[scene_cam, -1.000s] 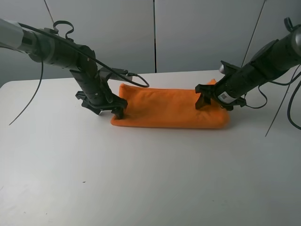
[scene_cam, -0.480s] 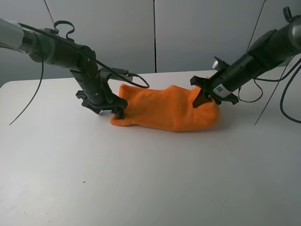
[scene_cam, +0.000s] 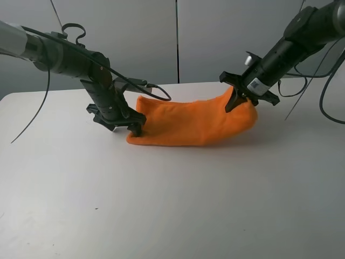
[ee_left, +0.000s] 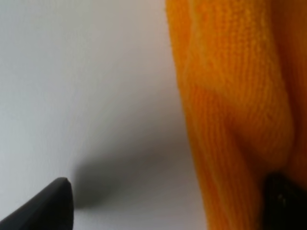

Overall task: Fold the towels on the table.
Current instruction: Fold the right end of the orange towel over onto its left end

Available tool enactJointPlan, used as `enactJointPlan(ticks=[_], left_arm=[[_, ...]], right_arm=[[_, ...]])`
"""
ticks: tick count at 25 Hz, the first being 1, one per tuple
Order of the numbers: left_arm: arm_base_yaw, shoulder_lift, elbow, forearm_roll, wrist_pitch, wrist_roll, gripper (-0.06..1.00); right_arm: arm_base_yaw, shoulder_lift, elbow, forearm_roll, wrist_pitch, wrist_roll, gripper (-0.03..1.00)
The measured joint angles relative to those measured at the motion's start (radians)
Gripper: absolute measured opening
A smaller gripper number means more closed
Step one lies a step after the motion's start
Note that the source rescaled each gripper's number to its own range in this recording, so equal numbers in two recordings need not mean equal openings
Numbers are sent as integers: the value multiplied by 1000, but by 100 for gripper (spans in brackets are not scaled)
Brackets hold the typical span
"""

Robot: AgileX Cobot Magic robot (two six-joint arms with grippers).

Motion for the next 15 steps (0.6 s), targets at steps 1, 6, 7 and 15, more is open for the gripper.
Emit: enactJointPlan(ticks=[1,6,7,15], left_arm=[[0,0,0,0,0,-2,100],[0,0,0,0,1,-5,100],[0,0,0,0,1,-5,100],[0,0,0,0,4,-9,100]], right_arm=[[0,-4,-4,-12,4,16,5],[0,-23,-4,24,22,33,5],[0,-23,-4,45,25,25,5],[4,-23,-4,280,59,-47,5]])
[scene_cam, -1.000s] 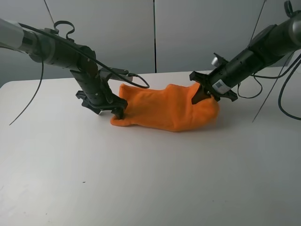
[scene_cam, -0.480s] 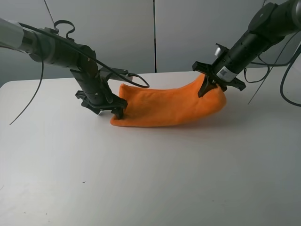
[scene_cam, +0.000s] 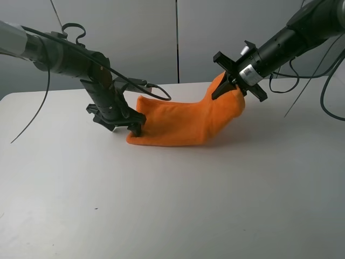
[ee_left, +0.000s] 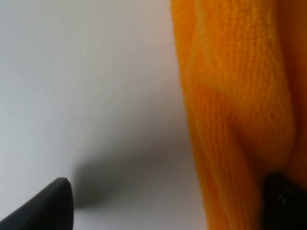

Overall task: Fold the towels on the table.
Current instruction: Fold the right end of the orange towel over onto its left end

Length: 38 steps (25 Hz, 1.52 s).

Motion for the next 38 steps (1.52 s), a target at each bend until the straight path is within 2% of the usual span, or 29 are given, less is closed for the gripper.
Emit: enactJointPlan(ticks=[9,16,34,38], left_arm=[[0,0,0,0,0,2,100],[0,0,0,0,0,7,100],[0,0,0,0,0,11,100],[0,0,0,0,0,11,100]], right_arm=[[88,60,0,170,-13,-56,5],[104,84,0,287,-71,-100,5],[194,173,0,527,-136,-190,5],[210,176,0,544,-144,-197,5]])
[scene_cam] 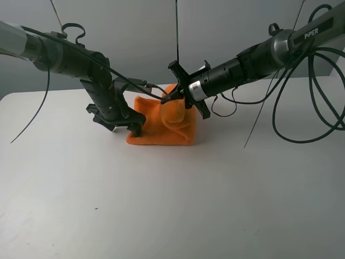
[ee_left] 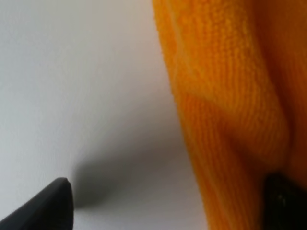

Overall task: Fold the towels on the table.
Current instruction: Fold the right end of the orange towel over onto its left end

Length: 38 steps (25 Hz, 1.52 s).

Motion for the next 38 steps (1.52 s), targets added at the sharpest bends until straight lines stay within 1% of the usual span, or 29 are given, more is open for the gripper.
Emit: enactJointPlan(ticks=[10,16,20,23,26,28,29,30,32,34,35,36,38], left_arm=[[0,-4,-7,0,1,0,100],[12,-64,-45,27,23,3,100],[27,-132,-81,52,60,5,100],[28,-174,-111,82,110,5,100],[31,-226,-143,89,161,6,100],[39,-262,-167,89,196,6,100],[47,-282,-181,89,211,6,100],[52,-298,-196,89,227,6,100],[69,-335,-222,89,258,7,100],[87,-364,-252,89,284,7,100],[95,-378,-264,89,296,7,100],[104,-389,-277,89,308,7,100],[117,-402,-296,90,336,7,100]], right_arm=[[19,12,22,7,-51,-5,5],[19,12,23,-13,-66,-6,5],[19,12,23,-18,-77,-8,5],[19,12,23,-18,-81,-8,5],[19,12,23,-18,-81,-25,6],[19,12,23,-18,-78,-34,14],[19,12,23,-13,-73,-47,22],[19,12,23,-6,-63,-61,33],[20,10,23,18,-35,-91,60],[25,-1,23,37,-26,-109,82],[31,-13,23,42,-26,-115,90],[41,-23,23,43,-26,-117,95],[61,-46,23,56,-24,-119,99]])
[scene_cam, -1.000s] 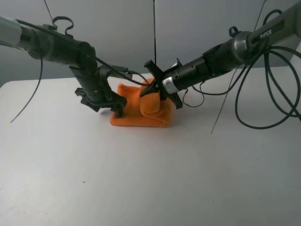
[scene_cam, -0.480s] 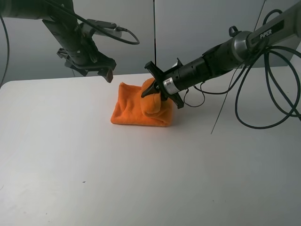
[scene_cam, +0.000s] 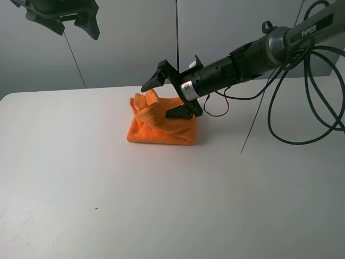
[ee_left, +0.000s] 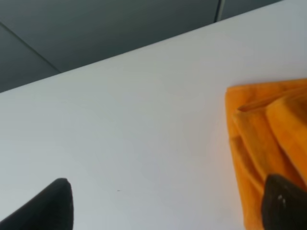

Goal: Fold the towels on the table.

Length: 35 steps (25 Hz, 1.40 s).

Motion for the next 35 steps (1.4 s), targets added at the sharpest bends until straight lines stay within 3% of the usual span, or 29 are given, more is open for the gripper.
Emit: enactJointPlan(ticks=[4,11,20,26,30,32,35], left_arm=[[23,-9,-21,0,49,0,100],[23,-9,-21,-9,84,0,100],[23,-9,-21,-17,88,0,100],[23,-16,-21,-18,105,0,100],[27,-69,-21,-18,118,0,100],[42,-103,-21,-30,143,0,100],[86,-154,-3,-39,170,0,100]], right_arm=[[46,-14,0,39,-10,-8,100],[144,-14,0,39,-107,-24,100],[162,30,0,31,-147,-30,100],[153,-59,0,14,-114,-85,100],[96,-173,0,-136,-99,-89,100],[48,-219,0,-270,-81,-37,100],[-43,-298,16,-574,-64,146,100]])
